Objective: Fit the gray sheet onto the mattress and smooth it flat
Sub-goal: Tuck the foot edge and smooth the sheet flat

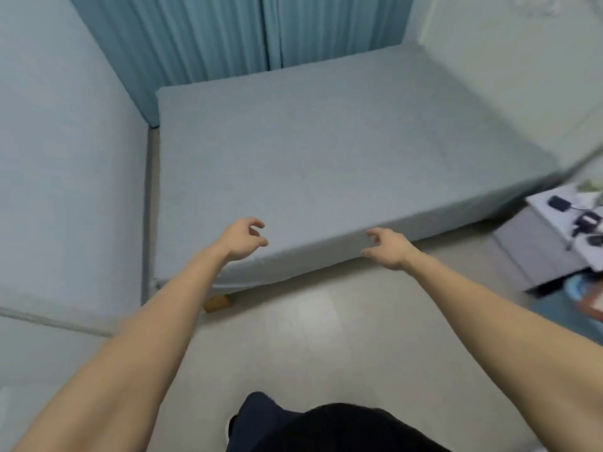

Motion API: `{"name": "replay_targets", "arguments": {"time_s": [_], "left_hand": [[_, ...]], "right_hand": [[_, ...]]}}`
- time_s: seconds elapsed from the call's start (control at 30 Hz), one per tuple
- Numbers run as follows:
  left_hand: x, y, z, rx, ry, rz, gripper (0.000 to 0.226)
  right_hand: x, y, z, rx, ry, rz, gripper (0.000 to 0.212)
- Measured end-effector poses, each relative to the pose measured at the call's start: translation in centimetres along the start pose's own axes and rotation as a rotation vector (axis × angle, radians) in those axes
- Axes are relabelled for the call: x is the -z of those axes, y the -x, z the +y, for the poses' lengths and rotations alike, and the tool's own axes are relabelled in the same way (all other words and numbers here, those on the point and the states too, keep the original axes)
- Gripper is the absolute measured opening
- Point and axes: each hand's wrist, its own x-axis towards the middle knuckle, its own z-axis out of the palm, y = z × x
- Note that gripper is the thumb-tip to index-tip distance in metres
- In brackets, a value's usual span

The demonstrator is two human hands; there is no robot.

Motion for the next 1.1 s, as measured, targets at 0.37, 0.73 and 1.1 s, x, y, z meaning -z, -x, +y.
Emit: {"name": "replay_targets", "arguments": {"time_s": [0.37,0.73,1.1], "left_hand": [[-15.1,-9.6,28.2,-0.435,-0.074,-0.247,0.057],[-26.1,-28.1,42.8,-0.332,-0.162,-0.319,0.052],[-36.8,-43.9,55.4,-0.171,-0.250,-0.361,0.064]], "right_hand": [[15.3,4.5,20.5,-0.336,-0.240,0.381,0.065],[27.8,-12.0,33.6,-0.378,-0.385,0.317,0.059],[39.1,-30.6,47.0,-0.398,-0.349,0.155,0.055]]}}
